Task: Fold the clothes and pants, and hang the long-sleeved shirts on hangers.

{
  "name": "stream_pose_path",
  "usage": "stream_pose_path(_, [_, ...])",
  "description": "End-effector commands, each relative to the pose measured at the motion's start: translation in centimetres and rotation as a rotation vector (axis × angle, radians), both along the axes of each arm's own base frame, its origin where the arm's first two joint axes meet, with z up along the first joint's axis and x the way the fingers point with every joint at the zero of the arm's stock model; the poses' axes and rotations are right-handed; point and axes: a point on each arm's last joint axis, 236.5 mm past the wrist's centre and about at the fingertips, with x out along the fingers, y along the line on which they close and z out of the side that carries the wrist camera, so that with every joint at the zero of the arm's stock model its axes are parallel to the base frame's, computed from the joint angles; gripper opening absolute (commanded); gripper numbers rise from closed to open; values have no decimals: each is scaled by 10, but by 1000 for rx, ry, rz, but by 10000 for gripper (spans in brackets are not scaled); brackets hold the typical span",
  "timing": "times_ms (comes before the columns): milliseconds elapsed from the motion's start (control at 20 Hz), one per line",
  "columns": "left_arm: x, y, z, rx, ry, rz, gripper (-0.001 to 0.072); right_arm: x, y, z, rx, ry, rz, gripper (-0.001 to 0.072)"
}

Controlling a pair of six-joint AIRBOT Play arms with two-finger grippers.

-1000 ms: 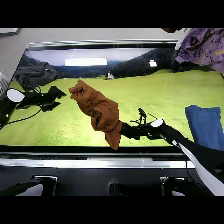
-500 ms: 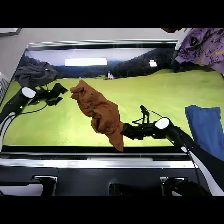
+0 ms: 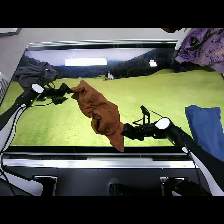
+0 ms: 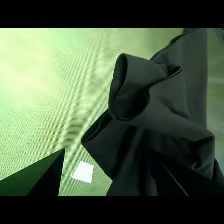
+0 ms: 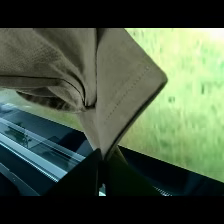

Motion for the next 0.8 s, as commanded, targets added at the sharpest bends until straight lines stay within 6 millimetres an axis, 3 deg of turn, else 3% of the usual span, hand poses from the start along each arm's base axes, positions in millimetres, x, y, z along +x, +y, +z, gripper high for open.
stream_pose_path(0, [-7,-6,-10,-10,43,-25,590,4,-1,0,-2,-7,-16,29])
stream_pose_path(300, [-10,-13,-37,-52,96,-6,587,2,0,1,1,3,-16,30])
stream_pose_path(350, [-9,-14,-42,-66,101,5,555,2,0,1,1,4,-16,30])
stream_pose_path(400, [-7,-14,-44,-72,99,15,378,2,0,1,1,4,-16,30])
stream_pose_path(450, [-5,-14,-45,-72,93,22,247,2,0,1,1,4,-16,30])
stream_pose_path(550, [-1,-12,-44,-66,77,32,36,2,0,1,1,2,-16,30])
stream_pose_path(750, [7,-12,-30,-55,42,-2,19,12,-3,6,-26,-45,2,29])
